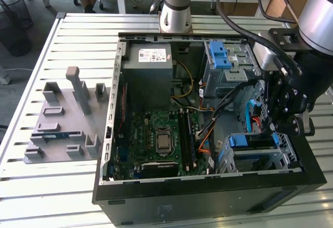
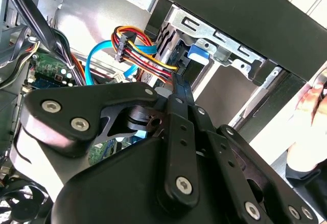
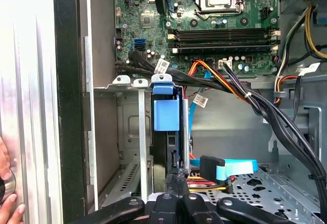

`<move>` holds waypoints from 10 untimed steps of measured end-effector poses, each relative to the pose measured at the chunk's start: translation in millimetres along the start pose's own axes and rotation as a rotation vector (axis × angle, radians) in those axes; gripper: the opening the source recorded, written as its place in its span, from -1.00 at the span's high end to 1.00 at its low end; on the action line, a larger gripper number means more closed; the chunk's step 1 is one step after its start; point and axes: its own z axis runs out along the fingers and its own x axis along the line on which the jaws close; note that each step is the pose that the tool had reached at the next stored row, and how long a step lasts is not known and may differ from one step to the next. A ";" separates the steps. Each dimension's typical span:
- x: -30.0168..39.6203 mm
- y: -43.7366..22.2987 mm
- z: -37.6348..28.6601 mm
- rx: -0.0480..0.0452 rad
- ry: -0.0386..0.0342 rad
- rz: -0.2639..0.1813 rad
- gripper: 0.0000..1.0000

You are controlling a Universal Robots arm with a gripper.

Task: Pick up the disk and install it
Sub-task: 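Insert the second disk wire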

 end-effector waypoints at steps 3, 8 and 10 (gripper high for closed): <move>0.2 -0.1 -5.5 0.0000 -0.0004 0.000 0.79; 0.4 -0.3 -12.8 0.0000 -0.0003 0.000 0.79; 0.4 0.5 -12.7 0.0001 -0.0008 0.000 0.79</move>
